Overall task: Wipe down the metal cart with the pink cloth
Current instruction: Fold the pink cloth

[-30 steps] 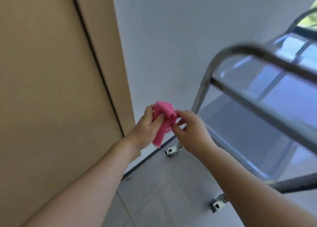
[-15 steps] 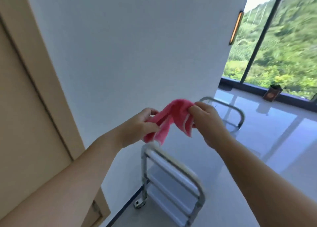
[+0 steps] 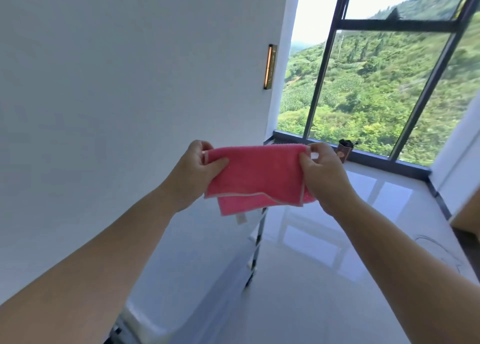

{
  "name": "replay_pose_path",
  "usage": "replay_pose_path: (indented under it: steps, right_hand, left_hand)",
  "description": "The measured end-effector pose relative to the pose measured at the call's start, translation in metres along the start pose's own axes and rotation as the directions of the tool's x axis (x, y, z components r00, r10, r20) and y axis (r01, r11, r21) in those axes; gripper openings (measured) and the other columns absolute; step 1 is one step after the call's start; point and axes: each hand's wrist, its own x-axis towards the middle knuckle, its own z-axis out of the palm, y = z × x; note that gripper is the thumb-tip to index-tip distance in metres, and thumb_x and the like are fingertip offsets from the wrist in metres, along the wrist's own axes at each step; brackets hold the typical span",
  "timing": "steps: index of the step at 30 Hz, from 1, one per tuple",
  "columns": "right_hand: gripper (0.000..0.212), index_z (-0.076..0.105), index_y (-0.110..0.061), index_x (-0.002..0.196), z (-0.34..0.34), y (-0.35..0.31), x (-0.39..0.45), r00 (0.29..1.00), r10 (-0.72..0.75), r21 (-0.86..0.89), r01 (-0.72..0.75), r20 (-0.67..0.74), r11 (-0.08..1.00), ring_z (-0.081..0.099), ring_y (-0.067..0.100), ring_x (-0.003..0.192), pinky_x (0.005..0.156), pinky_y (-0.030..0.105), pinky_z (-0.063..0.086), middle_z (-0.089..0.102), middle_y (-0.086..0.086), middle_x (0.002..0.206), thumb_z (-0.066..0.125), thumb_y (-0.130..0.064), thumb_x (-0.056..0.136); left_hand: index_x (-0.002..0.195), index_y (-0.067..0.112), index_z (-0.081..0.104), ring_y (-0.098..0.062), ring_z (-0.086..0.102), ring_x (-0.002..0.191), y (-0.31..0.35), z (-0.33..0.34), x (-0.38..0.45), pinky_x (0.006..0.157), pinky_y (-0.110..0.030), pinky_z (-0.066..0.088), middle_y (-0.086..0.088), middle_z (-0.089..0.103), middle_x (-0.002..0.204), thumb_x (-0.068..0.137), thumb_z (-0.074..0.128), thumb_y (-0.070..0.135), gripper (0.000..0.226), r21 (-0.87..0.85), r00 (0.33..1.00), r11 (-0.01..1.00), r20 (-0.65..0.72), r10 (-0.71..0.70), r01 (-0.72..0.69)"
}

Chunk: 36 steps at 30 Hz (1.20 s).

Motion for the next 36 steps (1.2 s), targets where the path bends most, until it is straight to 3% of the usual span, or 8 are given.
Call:
replay_pose_path:
  steps: [3, 7, 12, 18, 22, 24, 30, 36]
  right_hand:
    - [0.015, 0.044, -0.022, 0.097, -0.019, 0.034, 0.041, 0.992, -0.054, 0.019, 0.057, -0.116, 0.998, 0.057, 0.010, 0.061, 0.047, 0.025, 0.043, 0.058, -0.003, 0.074, 0.053, -0.032, 0.091]
    - [0.019, 0.055, -0.013, 0.081, -0.021, 0.082, 0.107, 0.990, -0.075, 0.016, 0.078, -0.122, 0.997, 0.052, 0.013, 0.059, 0.053, 0.028, 0.043, 0.057, -0.001, 0.067, 0.066, -0.028, 0.082]
    - [0.023, 0.059, -0.022, 0.070, -0.015, 0.134, 0.212, 0.989, -0.044, 0.050, 0.051, -0.141, 0.997, 0.049, 0.006, 0.059, 0.058, 0.026, 0.045, 0.052, -0.009, 0.064, 0.082, -0.026, 0.067]
    - [0.024, 0.060, -0.026, 0.077, -0.026, 0.182, 0.330, 0.985, 0.026, 0.062, -0.016, -0.170, 0.998, 0.061, 0.012, 0.060, 0.061, 0.035, 0.054, 0.065, -0.003, 0.067, 0.077, -0.012, 0.068]
    - [0.030, 0.053, -0.029, 0.077, -0.038, 0.213, 0.398, 0.989, 0.042, 0.143, -0.021, -0.144, 0.989, 0.068, 0.026, 0.069, 0.061, 0.041, 0.055, 0.071, 0.007, 0.075, 0.074, -0.009, 0.068]
    - [0.028, 0.056, -0.028, 0.077, -0.045, 0.235, 0.430, 0.993, 0.045, 0.190, -0.022, -0.113, 0.982, 0.068, 0.030, 0.070, 0.061, 0.041, 0.054, 0.071, 0.010, 0.075, 0.072, -0.007, 0.070]
    - [0.020, 0.063, -0.013, 0.084, -0.078, 0.330, 0.554, 0.966, 0.250, 0.408, -0.253, 0.062, 0.877, 0.066, 0.019, 0.070, 0.060, 0.033, 0.053, 0.068, 0.005, 0.079, 0.075, -0.005, 0.070]
    - [0.013, 0.062, -0.011, 0.070, -0.081, 0.395, 0.681, 0.916, 0.324, 0.327, -0.389, 0.236, 0.861, 0.057, 0.021, 0.076, 0.082, 0.045, 0.053, 0.061, 0.004, 0.074, 0.071, -0.014, 0.079]
  left_hand:
    - [0.087, 0.030, 0.039, -0.016, 0.056, 0.076, -0.013, 0.054, 0.038, 0.063, -0.033, 0.048, -0.004, 0.056, 0.092, 0.077, 0.072, 0.031, 0.035, -0.092, 0.986, 0.996, -0.167, -0.013, -0.002]
    - [0.076, 0.026, 0.040, -0.020, 0.051, 0.072, -0.051, 0.108, 0.105, 0.065, -0.036, 0.049, -0.003, 0.052, 0.081, 0.069, 0.080, 0.029, 0.041, -0.176, 0.947, 0.984, -0.311, -0.077, 0.022]
    - [0.085, 0.022, 0.055, -0.026, 0.068, 0.081, -0.102, 0.165, 0.210, 0.072, -0.040, 0.058, -0.009, 0.069, 0.092, 0.067, 0.082, 0.032, 0.034, -0.242, 0.939, 0.968, -0.311, -0.146, 0.070]
    - [0.078, 0.021, 0.066, -0.022, 0.067, 0.080, -0.126, 0.227, 0.324, 0.068, -0.033, 0.054, -0.002, 0.071, 0.082, 0.070, 0.081, 0.026, 0.018, -0.366, 0.943, 0.923, -0.252, -0.217, 0.114]
    - [0.063, 0.014, 0.052, -0.024, 0.050, 0.071, -0.137, 0.261, 0.385, 0.069, -0.038, 0.047, -0.009, 0.050, 0.076, 0.061, 0.072, 0.064, 0.054, -0.455, 0.912, 0.861, -0.210, -0.352, 0.228]
    - [0.062, 0.015, 0.051, -0.025, 0.047, 0.072, -0.147, 0.280, 0.414, 0.070, -0.039, 0.047, -0.009, 0.047, 0.076, 0.067, 0.071, 0.060, 0.049, -0.481, 0.890, 0.842, -0.235, -0.391, 0.243]
    - [0.064, 0.016, 0.074, -0.023, 0.063, 0.077, -0.173, 0.365, 0.505, 0.089, -0.043, 0.051, 0.001, 0.069, 0.067, 0.074, 0.074, 0.033, 0.020, -0.306, 0.926, 0.948, -0.329, -0.186, 0.082]
    - [0.084, 0.023, 0.078, -0.021, 0.069, 0.096, -0.188, 0.424, 0.588, 0.094, -0.049, 0.051, 0.002, 0.076, 0.088, 0.082, 0.069, 0.029, 0.011, -0.157, 0.925, 0.985, -0.358, -0.125, 0.072]
